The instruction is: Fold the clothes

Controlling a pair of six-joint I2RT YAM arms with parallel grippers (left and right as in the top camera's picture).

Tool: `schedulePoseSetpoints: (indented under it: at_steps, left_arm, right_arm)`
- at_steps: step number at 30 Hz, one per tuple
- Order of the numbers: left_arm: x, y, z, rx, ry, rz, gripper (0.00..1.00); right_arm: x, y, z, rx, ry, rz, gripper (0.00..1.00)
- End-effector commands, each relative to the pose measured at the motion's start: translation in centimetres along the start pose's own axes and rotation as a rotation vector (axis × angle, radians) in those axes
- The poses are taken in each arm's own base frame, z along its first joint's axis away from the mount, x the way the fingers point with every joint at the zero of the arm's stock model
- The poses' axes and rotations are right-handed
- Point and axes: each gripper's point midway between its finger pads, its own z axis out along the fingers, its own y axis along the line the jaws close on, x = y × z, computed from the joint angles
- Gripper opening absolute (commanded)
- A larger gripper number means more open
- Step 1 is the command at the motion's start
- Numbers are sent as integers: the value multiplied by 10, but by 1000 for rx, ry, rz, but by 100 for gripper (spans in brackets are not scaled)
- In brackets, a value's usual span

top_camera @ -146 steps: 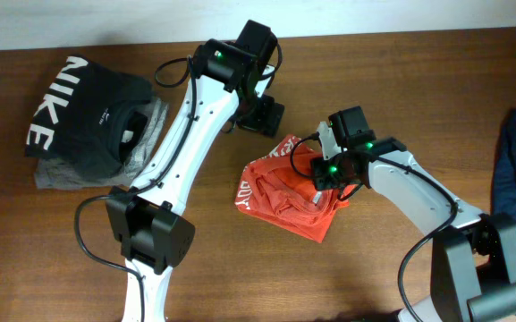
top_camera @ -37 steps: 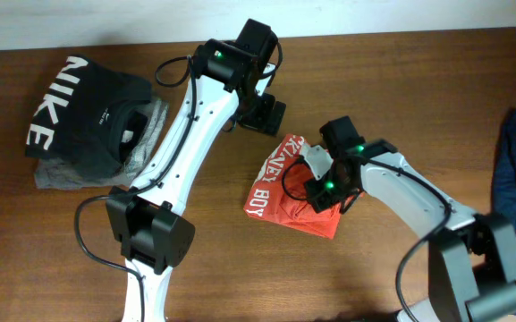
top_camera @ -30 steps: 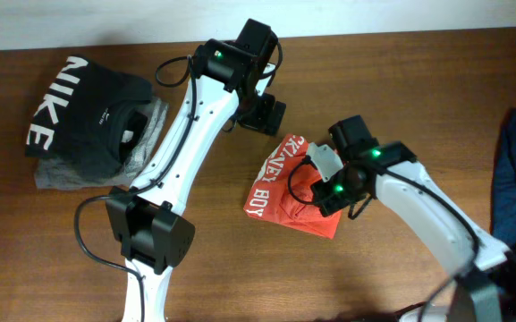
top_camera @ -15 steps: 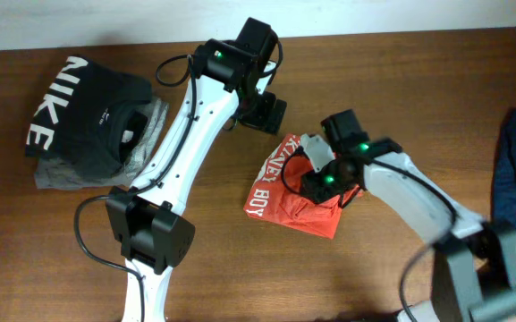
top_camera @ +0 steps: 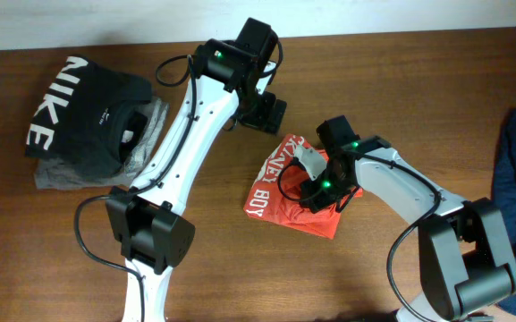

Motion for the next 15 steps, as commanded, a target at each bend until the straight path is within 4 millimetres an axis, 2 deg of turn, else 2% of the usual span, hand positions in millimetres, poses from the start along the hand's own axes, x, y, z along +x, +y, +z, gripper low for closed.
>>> schedulePoseSetpoints:
  at_steps: [1, 5, 8, 11, 15]
  left_arm:
    - [-4, 2, -1, -4, -13, 9, 99]
    - [-4, 2, -1, -4, -13, 9, 99]
    - [-4, 2, -1, -4, -13, 9, 99]
    - [-4, 2, -1, -4, -13, 9, 99]
    - [-4, 2, -1, -4, -13, 9, 99]
  right_arm:
    - [-10, 0, -18, 54, -50, -37, 4]
    - [-14, 6, -47, 98, -94, -49, 4]
    - [-9, 12, -64, 114, -109, -29, 4]
    - [4, 13, -72, 133, -79, 4, 4]
    - [26, 10, -72, 157, 2, 66, 4]
